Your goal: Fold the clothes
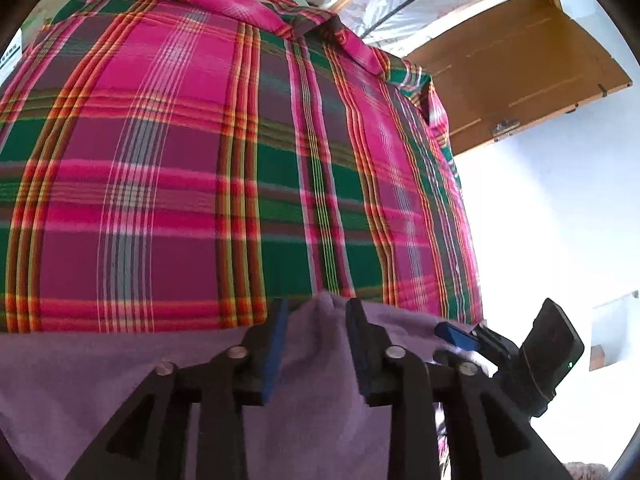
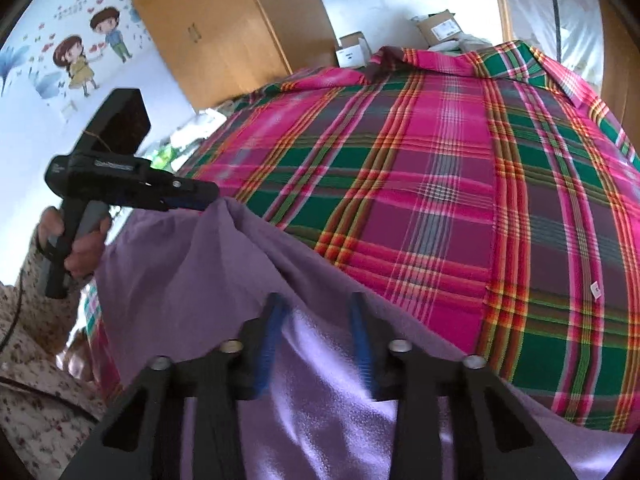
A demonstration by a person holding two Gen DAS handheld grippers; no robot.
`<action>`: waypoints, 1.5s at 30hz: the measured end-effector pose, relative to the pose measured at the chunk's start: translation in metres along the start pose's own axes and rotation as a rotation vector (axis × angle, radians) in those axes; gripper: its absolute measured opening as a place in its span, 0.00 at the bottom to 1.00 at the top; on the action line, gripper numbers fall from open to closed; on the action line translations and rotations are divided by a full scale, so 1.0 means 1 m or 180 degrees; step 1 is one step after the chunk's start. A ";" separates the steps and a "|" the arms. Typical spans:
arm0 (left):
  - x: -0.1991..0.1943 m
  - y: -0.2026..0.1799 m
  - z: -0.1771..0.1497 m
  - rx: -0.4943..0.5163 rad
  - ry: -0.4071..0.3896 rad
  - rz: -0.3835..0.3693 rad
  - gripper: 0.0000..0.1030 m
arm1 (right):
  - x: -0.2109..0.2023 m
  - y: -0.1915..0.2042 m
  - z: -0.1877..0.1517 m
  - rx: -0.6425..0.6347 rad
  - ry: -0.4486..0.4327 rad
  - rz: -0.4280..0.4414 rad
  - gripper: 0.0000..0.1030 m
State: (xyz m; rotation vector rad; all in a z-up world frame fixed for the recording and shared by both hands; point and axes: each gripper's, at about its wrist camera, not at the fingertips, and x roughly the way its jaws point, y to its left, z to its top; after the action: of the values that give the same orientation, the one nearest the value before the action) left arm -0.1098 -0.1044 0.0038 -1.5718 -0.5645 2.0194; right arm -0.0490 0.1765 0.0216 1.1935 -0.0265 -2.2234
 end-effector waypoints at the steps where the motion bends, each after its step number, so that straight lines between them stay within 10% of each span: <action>1: 0.000 0.000 0.000 -0.0001 -0.0006 -0.0004 0.31 | 0.000 0.001 -0.001 -0.0042 0.0007 -0.0024 0.13; 13: 0.009 0.002 0.009 -0.0001 -0.0126 -0.0115 0.09 | -0.006 -0.020 0.013 0.0280 -0.0270 -0.0226 0.01; 28: -0.001 0.010 -0.003 0.0076 0.0049 -0.0007 0.29 | -0.054 -0.041 -0.014 0.0116 -0.0143 -0.0501 0.28; 45: 0.013 0.002 -0.006 0.0187 0.0102 0.0277 0.30 | -0.039 -0.064 -0.040 0.0159 0.0202 -0.0329 0.26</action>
State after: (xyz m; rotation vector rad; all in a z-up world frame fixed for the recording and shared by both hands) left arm -0.1072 -0.0982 -0.0086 -1.6162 -0.4276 2.0515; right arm -0.0352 0.2592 0.0084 1.3194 0.0055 -2.2844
